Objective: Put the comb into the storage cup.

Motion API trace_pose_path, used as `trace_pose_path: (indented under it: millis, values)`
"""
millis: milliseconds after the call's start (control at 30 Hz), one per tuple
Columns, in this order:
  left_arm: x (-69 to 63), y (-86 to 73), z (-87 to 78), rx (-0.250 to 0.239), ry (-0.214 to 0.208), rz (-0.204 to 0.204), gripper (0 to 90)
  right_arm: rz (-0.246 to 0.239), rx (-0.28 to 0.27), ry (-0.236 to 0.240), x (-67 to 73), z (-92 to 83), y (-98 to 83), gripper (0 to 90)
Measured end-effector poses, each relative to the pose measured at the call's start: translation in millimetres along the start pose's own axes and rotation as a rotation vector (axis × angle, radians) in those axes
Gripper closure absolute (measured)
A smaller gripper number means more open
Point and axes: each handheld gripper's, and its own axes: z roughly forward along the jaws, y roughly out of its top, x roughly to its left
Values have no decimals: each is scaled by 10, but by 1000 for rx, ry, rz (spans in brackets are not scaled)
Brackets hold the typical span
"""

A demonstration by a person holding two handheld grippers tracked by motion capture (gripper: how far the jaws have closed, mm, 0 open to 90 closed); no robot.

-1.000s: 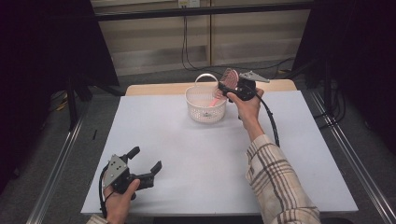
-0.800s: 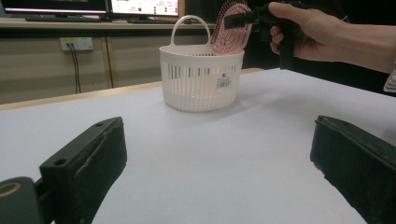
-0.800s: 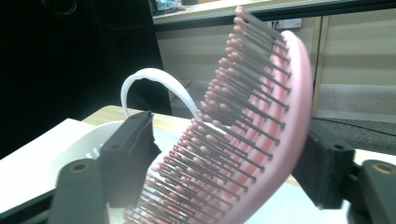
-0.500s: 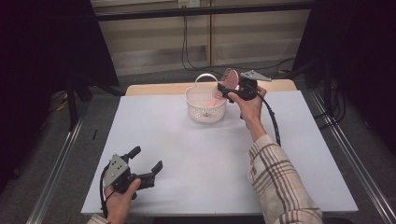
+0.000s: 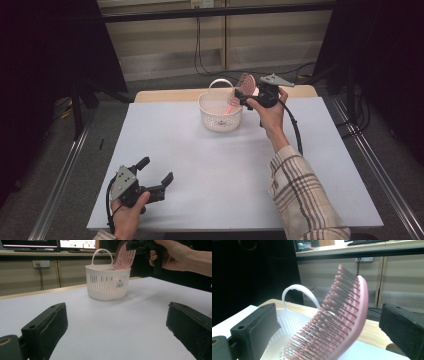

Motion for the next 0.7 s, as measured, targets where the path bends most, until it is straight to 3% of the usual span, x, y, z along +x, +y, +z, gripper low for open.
trace_pose_path:
  millis: [700]
  values:
    - [9,9,-3,-2,12,-2,38,-57,-50,-11,-21,-286,32,10]
